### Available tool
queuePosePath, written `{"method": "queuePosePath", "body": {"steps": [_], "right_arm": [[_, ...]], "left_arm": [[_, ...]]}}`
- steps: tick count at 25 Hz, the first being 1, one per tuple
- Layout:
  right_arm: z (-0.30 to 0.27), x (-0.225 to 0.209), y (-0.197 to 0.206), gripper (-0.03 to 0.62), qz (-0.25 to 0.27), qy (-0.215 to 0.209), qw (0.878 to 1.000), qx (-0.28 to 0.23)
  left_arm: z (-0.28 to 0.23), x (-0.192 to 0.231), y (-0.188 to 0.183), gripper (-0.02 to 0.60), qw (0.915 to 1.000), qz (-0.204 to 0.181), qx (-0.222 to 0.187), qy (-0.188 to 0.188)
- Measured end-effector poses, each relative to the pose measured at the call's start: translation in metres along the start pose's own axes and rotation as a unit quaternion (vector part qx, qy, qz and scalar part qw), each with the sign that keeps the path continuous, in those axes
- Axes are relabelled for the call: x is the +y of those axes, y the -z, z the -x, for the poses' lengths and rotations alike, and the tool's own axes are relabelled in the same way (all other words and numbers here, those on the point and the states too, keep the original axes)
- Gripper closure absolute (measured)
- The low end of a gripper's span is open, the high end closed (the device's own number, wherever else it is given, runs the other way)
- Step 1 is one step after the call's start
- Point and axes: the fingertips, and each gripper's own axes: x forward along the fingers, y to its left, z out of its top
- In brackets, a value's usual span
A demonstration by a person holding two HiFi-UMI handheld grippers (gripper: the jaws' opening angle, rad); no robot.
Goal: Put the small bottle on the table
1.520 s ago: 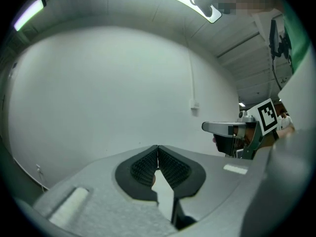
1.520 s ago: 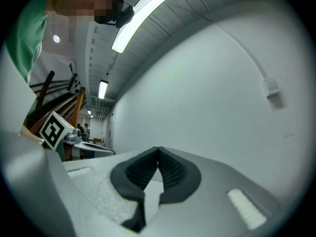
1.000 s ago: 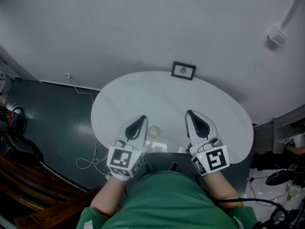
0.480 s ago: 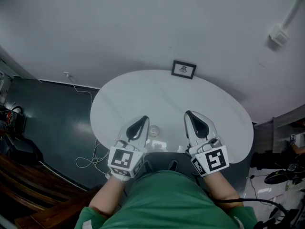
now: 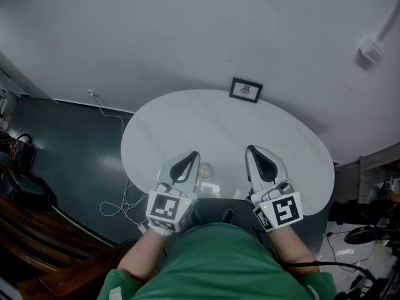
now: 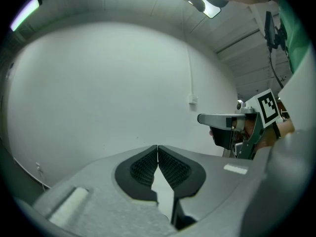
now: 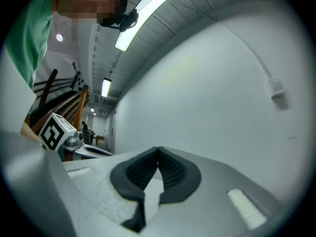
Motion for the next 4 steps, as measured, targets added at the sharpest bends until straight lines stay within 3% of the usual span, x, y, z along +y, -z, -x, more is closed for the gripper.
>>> {"method": "queuePosePath", "body": {"steps": [4], "right_arm": [[0.0003, 0.0010, 0.0015, 0.591, -0.002, 0.000, 1.000, 0.000]], "left_arm": [[0.0016, 0.0017, 0.0032, 0.569, 1.0000, 0.003, 0.002, -0.002]]}}
